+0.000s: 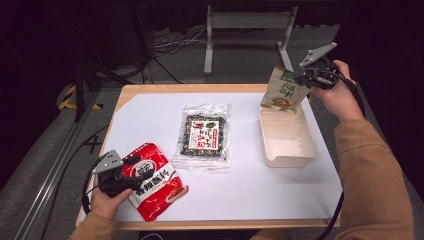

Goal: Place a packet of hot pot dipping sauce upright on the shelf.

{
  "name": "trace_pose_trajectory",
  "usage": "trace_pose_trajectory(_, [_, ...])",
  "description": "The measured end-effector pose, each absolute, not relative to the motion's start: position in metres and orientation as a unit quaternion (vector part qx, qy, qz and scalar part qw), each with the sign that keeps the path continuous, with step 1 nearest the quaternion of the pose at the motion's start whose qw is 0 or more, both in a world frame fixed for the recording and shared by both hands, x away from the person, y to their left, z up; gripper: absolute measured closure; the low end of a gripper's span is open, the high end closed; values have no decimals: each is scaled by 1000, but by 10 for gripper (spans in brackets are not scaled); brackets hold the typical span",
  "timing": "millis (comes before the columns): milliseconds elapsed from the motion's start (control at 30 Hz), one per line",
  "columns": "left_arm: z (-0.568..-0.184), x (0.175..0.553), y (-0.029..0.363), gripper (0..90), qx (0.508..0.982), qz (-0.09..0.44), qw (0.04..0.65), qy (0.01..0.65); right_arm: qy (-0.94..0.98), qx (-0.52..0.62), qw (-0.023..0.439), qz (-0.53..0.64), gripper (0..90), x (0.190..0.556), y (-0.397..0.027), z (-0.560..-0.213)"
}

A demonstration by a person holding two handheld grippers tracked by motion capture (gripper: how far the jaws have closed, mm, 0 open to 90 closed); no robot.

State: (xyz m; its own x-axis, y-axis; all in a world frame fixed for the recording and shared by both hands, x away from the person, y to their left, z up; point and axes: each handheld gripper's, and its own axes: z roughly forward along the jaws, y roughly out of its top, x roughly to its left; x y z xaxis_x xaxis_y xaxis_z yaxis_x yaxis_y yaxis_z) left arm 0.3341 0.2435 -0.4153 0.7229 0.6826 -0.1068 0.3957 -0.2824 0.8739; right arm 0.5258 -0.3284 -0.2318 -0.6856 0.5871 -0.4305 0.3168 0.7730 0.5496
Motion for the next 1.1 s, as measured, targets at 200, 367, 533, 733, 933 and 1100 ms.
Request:
trace_pose_trajectory(200, [-416,334,243,263,787,145,491,345,895,244,306,211,895,526,-324,-235])
trace_pose_trajectory(367, [-415,334,244,263,787,144,491,344,900,236,299,210,895,527,-318,-238])
trace_pose_trajectory(533, [-416,334,244,263,786,143,492,345,906,227,295,203,895,529,-314,-240])
trace_pose_trajectory(733, [-415,333,243,263,786,142,492,346,915,222,283,182,895,531,-310,-249])
trace_pose_trajectory(933, [-416,334,243,263,788,145,490,343,917,229,273,182,894,534,-313,-260])
trace_pose_trajectory(1100, [-416,334,243,263,787,144,491,344,915,240,267,184,894,536,-315,-266])
